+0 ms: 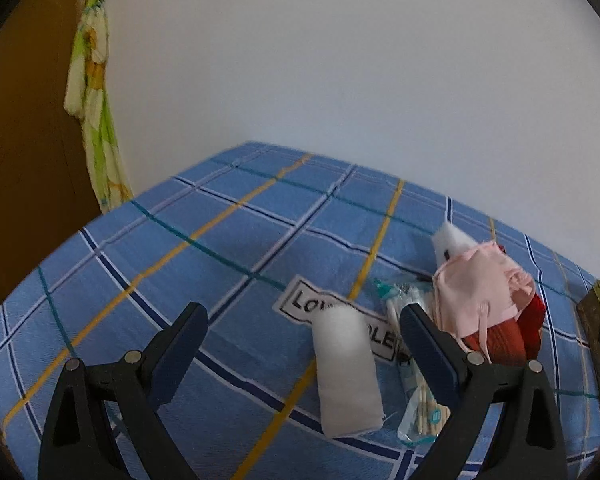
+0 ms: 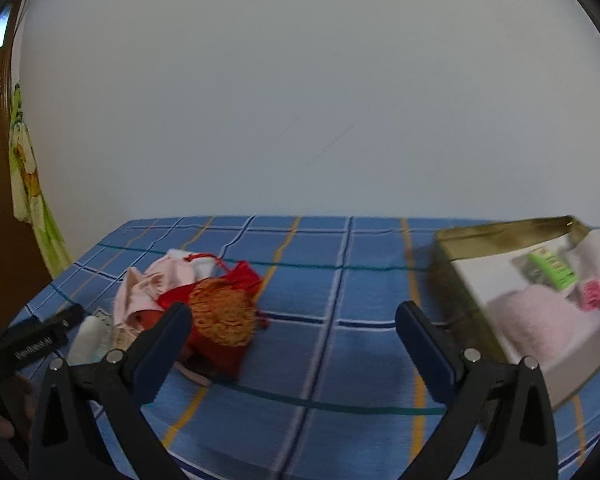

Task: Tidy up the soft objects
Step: 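Move both tools back toward the red pouch and remaining items, then grasp the red drawstring pouch with the right tool while the left tool grasps the white rolled towel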

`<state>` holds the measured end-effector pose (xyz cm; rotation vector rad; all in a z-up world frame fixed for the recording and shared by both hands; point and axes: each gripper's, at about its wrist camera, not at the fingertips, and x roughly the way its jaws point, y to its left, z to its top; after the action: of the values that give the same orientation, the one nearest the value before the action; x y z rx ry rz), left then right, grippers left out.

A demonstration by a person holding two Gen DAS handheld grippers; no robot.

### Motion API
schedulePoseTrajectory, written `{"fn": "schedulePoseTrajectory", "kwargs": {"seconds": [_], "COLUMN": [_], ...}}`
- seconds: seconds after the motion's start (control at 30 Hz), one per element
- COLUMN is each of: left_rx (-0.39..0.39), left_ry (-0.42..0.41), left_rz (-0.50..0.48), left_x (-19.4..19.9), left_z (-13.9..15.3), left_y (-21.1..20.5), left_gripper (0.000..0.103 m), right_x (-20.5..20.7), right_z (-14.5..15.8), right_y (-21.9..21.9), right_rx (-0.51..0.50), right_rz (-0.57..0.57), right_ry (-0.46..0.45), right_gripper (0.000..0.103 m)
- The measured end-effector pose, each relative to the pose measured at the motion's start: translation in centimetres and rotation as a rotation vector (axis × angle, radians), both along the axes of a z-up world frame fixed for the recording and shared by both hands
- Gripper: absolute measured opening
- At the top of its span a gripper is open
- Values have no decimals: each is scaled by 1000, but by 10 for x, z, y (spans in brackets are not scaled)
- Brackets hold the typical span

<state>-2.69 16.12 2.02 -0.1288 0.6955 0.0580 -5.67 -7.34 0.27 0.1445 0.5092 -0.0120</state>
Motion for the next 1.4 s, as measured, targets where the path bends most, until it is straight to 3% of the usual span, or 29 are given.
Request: {"fn": "schedulePoseTrajectory", "kwargs": {"seconds": [0.33,0.4,0.43,0.53,0.63,0.8,0.93,1.1,1.17,1.3,1.4], "left_rx": [-43,-82,-84,-73,-77,-53,-22,-9,-39,-140,-136], "left_ry": [167,179,181,186,176,164,178,195,183,157,140], "left_rz": [32,25,23,16,21,29,-29,-57,-53,-67,-56], "left_x": [17,18,18,19,18,16,16,16,14,11,10], "left_z": [-23,-27,-27,-28,-26,-23,-24,-25,-23,-21,-19], "left_y": [15,21,20,19,21,22,9,3,8,16,16], "left_gripper": [98,98,98,98,98,98,85,76,69,43,40], "right_x": [42,54,61,66,66,52,42,48,50,62,68], "right_z": [-14,-21,-25,-32,-32,-28,-24,-18,-15,-12,-11], "right_y": [26,29,29,23,11,-14,-22,-15,-12,-10,-15], "right_rx": [55,67,73,108,27,16,12,-27,-7,78,172], "right_rz": [78,93,103,110,60,20,15,23,64,109,119], "right_ry": [115,169,206,243,265,261,246,228,233,242,245], "right_gripper": [102,97,91,86,77,77,77,78,78,79,87]}}
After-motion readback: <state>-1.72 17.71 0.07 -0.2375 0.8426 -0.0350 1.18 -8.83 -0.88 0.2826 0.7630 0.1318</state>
